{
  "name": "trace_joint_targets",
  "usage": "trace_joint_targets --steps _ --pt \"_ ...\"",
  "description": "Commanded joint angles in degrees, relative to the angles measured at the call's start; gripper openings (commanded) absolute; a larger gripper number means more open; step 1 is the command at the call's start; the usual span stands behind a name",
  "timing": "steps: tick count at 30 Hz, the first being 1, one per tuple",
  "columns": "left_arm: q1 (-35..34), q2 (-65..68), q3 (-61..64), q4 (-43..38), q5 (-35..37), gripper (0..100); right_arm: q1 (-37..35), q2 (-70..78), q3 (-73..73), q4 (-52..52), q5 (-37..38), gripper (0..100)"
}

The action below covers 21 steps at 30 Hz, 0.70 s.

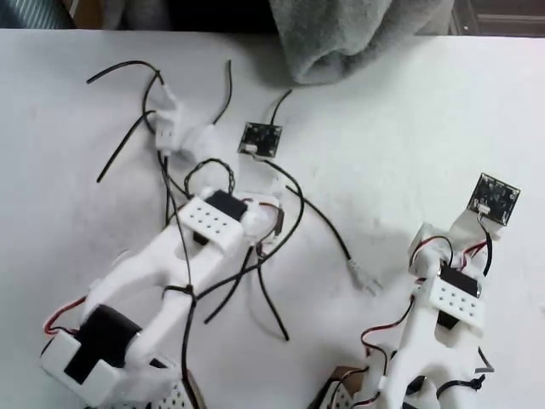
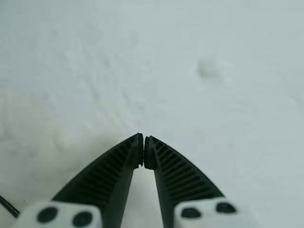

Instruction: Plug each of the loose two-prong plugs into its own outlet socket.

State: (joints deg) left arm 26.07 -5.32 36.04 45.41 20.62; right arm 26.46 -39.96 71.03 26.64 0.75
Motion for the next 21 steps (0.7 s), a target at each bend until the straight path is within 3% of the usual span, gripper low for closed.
trace_joint_targets --steps 1,5,15,21 --pt "-0.40 0.13 -2.20 -0.88 -0.53 2 -0.66 -0.92 -0.26 -0.75 -0.44 1.9" --pt "-0.57 0.13 -3.60 0.62 -0.79 2 -0.66 -0.92 -0.26 -0.75 -0.44 1.9" --pt "-0.57 0.22 -15.56 16.62 -7.82 2 -0.66 -0.92 -0.26 -0.75 -0.44 1.9" --pt "-0.31 -0.04 -18.29 21.19 -21.63 2 -0.66 -0.92 -0.26 -0.75 -0.44 1.9"
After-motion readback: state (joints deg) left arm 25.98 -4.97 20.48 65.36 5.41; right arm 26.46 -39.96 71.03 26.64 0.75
